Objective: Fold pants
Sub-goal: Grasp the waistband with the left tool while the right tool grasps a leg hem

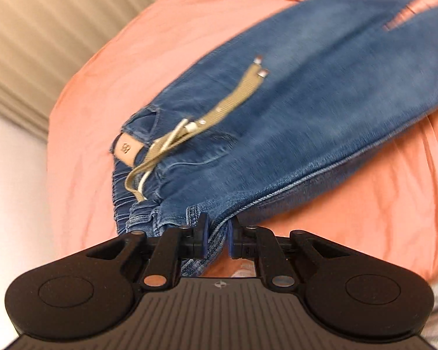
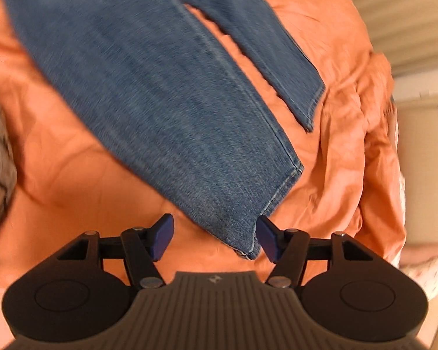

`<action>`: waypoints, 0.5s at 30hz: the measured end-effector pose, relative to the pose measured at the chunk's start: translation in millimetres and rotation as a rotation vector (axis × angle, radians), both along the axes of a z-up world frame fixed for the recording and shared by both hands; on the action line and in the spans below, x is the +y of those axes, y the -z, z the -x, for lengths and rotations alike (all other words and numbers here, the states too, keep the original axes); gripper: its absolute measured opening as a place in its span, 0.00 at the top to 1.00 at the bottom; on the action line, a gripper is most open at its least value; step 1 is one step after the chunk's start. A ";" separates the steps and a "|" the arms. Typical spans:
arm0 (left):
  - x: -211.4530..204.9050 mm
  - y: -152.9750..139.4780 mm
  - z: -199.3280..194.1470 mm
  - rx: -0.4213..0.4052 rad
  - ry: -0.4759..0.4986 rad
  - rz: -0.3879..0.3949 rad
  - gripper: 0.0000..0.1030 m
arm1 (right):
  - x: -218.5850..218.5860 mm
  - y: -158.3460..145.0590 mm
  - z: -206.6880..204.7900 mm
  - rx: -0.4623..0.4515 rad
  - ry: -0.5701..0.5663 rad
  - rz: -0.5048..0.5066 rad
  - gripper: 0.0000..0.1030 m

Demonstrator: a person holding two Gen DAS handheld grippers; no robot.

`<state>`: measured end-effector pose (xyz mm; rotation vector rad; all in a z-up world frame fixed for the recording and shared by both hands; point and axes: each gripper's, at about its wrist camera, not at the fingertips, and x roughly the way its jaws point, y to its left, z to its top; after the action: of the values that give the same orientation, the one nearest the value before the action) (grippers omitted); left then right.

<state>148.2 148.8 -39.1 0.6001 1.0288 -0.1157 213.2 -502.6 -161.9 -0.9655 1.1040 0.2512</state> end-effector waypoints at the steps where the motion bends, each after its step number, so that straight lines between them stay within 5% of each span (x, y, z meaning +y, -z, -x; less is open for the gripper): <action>1: -0.5 -0.1 -2.8 0.002 -0.019 0.007 0.87 | 1.3 2.8 3.2 -0.002 -0.024 0.008 0.44; 7: -3.2 -2.4 -4.4 0.002 -0.084 0.025 0.87 | 9.0 29.2 22.9 -0.028 -0.189 0.080 0.46; 10: 0.6 -3.3 -5.1 -0.005 -0.110 0.044 0.87 | 7.0 42.2 24.6 -0.074 -0.203 0.107 0.62; 12: 2.6 -1.6 -5.9 -0.007 -0.115 0.048 0.87 | 4.1 47.3 25.4 -0.115 -0.201 0.119 0.94; 15: 2.5 -4.2 -2.2 -0.032 -0.120 0.054 0.87 | -0.2 39.3 27.4 -0.167 -0.188 0.086 1.00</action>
<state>150.3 151.3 -34.9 0.4890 1.0254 -0.0284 185.8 -502.8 -201.2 -1.1482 0.8780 0.2724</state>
